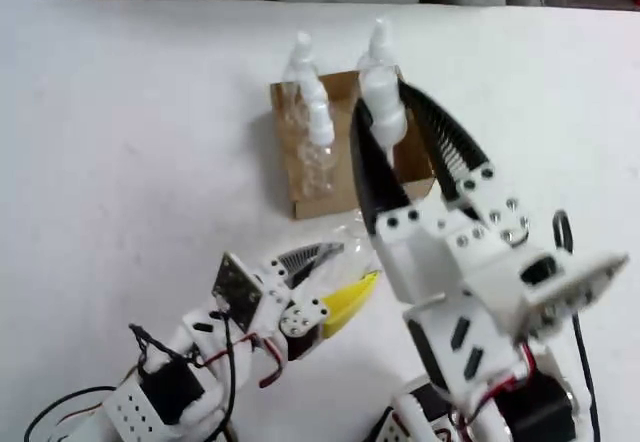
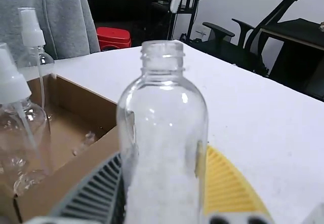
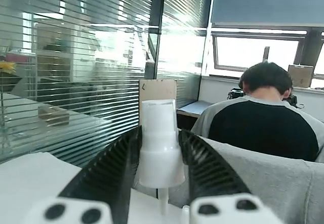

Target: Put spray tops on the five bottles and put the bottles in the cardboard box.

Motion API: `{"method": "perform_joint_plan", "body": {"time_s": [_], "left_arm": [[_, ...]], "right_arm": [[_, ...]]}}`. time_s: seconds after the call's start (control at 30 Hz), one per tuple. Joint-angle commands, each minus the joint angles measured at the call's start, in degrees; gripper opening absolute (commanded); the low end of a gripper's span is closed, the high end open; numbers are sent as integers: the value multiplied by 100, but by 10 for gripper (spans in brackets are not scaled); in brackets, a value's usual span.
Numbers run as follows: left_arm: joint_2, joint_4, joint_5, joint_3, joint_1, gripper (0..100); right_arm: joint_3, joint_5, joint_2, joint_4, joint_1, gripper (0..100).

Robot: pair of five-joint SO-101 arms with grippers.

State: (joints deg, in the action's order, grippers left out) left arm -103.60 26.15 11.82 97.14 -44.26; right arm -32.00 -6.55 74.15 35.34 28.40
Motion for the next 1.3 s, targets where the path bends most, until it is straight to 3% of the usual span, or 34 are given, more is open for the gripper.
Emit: {"method": "perform_joint_plan", "body": {"time_s": [0.0, 0.47, 0.83, 1.27], "left_arm": [[-110, -18, -88, -18, -13, 20], [-119, -26, -88, -18, -13, 20], [-119, -26, -97, -18, -13, 20], [-119, -26, -97, -18, -13, 20]], "right_arm": [[255, -9, 84, 242, 171, 15], [-404, 97, 75, -532, 198, 15], [-440, 132, 75, -497, -277, 15], [-888, 325, 127, -470, -251, 15]]}}
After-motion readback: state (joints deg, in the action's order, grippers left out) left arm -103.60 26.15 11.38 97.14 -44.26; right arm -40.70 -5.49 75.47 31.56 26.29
